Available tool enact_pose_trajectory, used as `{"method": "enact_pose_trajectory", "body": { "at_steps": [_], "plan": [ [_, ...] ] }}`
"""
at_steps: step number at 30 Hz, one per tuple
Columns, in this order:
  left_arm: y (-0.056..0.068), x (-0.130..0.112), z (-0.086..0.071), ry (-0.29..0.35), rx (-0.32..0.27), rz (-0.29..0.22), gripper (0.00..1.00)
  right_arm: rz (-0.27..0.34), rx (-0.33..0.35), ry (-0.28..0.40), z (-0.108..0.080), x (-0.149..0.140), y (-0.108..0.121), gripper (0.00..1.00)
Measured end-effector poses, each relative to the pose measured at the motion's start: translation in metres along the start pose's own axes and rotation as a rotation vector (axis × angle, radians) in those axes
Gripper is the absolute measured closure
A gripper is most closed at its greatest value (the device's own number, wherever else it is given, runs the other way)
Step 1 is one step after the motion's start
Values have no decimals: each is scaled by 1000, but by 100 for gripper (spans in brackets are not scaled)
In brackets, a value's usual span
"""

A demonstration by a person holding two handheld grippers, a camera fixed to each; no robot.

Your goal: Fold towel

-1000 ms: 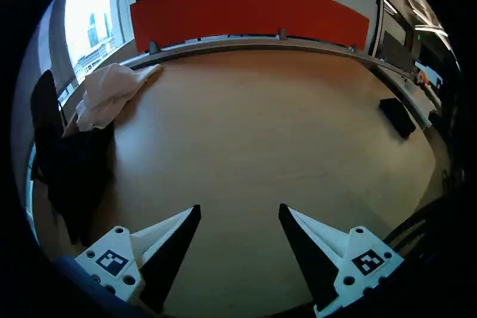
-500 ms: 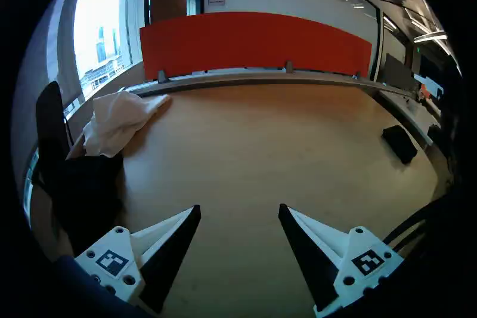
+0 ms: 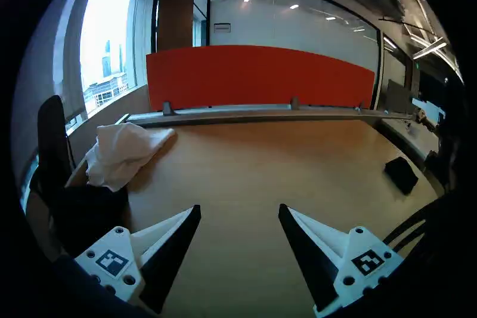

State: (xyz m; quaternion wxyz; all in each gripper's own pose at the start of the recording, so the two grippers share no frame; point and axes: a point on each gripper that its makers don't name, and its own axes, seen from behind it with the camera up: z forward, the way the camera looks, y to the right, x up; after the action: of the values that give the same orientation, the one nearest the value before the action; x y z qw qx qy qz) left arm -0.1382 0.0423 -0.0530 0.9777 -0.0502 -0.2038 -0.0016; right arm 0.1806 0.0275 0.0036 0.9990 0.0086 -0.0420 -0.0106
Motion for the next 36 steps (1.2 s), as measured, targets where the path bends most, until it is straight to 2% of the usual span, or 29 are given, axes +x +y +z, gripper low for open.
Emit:
{"method": "enact_pose_trajectory", "body": {
  "at_steps": [8,17,24,27,36],
  "plan": [
    [-8,38,8,102,16,-5,3,4,16,12,3,3,-28,0],
    [-24,80,8,235,69,-25,3,17,17,8,4,2,-41,0],
    [-25,111,5,322,77,6,3,15,13,9,4,8,-45,0],
    [-26,119,5,342,82,15,3,19,10,10,3,11,-46,0],
    [-32,121,7,371,85,-28,3,13,15,10,2,19,-54,0]
  ]
}}
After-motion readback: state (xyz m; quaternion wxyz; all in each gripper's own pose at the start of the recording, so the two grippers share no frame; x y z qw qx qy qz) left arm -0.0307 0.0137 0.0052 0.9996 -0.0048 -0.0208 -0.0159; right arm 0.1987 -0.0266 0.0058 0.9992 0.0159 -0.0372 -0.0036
